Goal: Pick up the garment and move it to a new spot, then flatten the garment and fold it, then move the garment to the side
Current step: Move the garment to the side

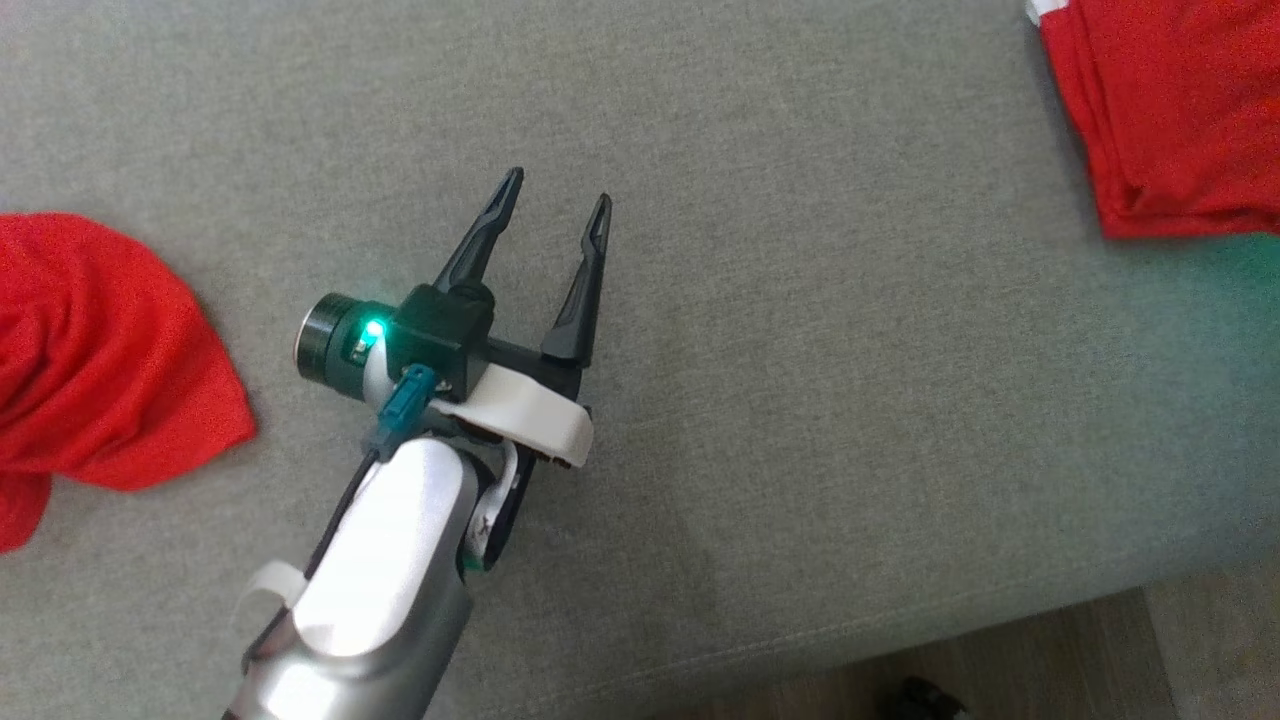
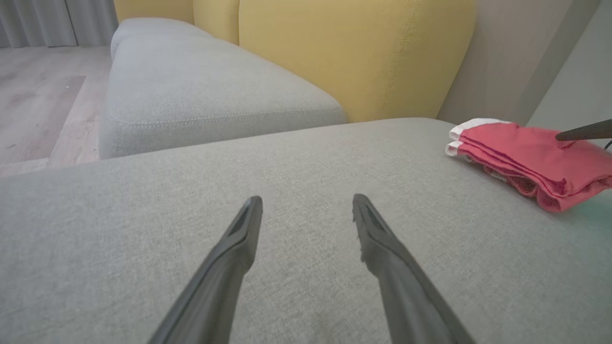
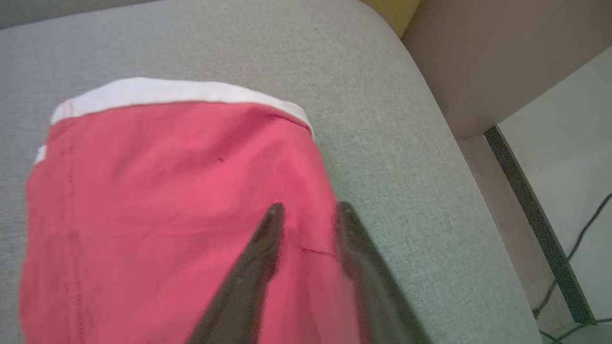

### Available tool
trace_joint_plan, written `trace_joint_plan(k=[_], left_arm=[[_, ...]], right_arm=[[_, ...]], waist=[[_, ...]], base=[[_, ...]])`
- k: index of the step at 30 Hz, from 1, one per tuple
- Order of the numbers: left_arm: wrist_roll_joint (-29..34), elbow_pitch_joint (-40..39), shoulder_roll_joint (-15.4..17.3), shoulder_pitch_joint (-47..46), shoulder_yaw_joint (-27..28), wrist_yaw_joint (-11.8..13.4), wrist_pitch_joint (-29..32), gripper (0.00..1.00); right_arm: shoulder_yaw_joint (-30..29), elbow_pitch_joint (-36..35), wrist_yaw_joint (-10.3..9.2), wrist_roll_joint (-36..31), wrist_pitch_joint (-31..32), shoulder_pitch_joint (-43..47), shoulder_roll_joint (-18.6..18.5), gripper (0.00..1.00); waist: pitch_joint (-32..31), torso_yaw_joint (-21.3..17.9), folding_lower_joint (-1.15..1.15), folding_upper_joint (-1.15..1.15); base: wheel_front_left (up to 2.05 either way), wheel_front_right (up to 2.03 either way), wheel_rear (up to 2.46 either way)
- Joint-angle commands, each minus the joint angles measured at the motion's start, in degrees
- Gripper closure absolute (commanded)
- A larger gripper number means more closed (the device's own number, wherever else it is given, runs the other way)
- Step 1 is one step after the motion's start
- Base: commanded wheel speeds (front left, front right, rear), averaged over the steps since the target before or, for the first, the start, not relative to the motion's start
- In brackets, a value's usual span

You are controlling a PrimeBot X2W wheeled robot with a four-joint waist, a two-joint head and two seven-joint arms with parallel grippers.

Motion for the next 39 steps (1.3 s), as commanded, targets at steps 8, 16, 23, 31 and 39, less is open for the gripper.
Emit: trace_joint_plan(k=[8,16,23,31,39], left_arm=[[-1.97,-1.82,1.44,0.69,3.55,0.59,-0.52,0.0],[-4.77,-4.22,5.33,5.02,10.17,2.92,-0.74,0.0],[-7.16,-6.08,7.52,9.99,13.78,4.4,-0.73,0.0],[-9.55,-5.78,6.9,14.76,16.24,5.05,-0.78,0.0],[-8.32,-4.44,5.62,17.68,18.73,3.06,-0.8,0.0]], right_arm=[[2.48,-2.88,-0.04,-3.62,-10.57,-1.83,0.14,0.0],[0.51,-8.46,-0.04,-4.15,-22.8,-0.2,2.98,0.0],[-3.19,-15.24,-0.04,-6.47,-27.04,7.55,4.75,0.0],[-22.09,-29.21,-0.04,-17.77,-27.31,26.39,8.22,0.0],[-38.13,-40.21,-0.04,-32.5,-27.32,46.66,16.39,0.0]], waist=[[-7.25,0.42,0.0,0.0],[-15.93,1.83,0.0,0.0],[-21.45,3.85,0.0,0.0],[-24.82,6.02,0.0,0.0],[-26.3,7.93,0.0,0.0]], base=[[0.0,0.0,0.0],[0.0,0.0,0.0],[0.0,0.0,0.0],[0.0,0.0,0.0],[0.0,0.0,0.0]])
